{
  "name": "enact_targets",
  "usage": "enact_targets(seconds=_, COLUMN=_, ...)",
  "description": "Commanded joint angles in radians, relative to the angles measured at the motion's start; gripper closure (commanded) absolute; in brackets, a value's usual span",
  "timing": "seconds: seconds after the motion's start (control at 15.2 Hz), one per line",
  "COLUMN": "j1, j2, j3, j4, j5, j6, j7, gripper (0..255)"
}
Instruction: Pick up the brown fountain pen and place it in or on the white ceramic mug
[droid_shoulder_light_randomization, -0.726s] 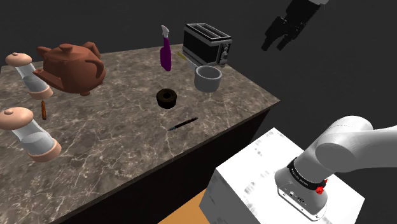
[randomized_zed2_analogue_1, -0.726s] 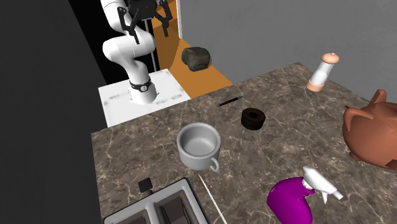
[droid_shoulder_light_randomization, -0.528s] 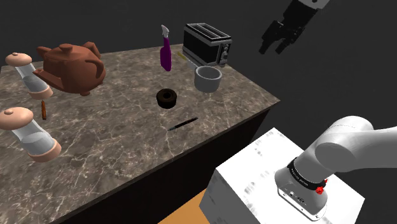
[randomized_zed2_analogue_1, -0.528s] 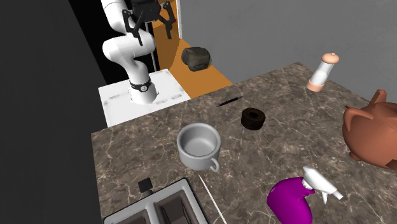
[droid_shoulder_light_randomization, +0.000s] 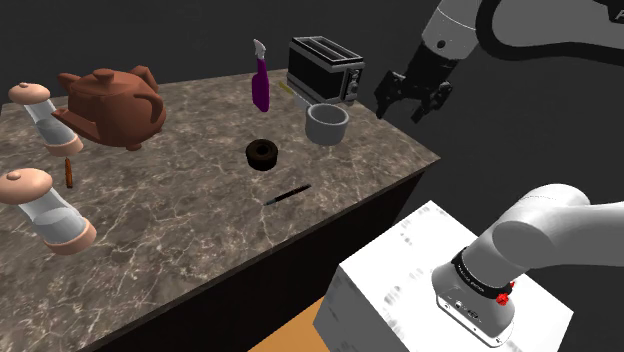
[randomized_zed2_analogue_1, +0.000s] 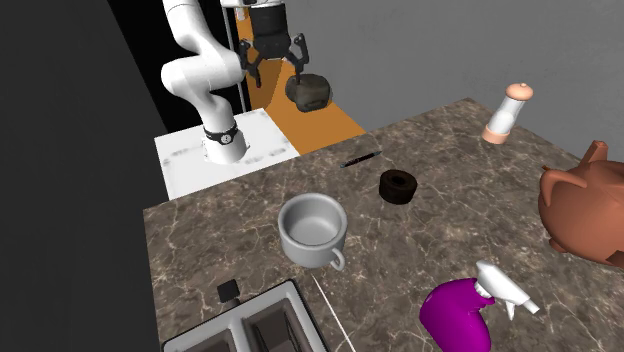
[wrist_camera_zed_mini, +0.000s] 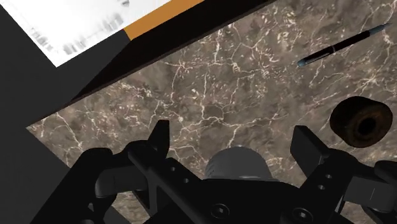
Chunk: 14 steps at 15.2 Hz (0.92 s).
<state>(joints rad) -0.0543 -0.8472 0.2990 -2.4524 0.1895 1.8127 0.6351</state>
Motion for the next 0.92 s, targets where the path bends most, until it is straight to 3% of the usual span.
enact_targets(seconds=0.0, j1=-0.017, j2=0.013, j3=0.069, j4=-0.019, j5=0.034, j6=0.026, j7=0.125, gripper=0)
enact_targets(seconds=0.46, j1=-0.107, j2=0.151, j3=0.323, j4=0.001, j5=0.130, j6=0.127, j7=0.537, gripper=0)
enact_targets(seconds=0.86, j1=-0.260, j2=0.353, j3=0.571, j4=0.092, j5=0.137, j6=0.228, j7=0.906, gripper=0)
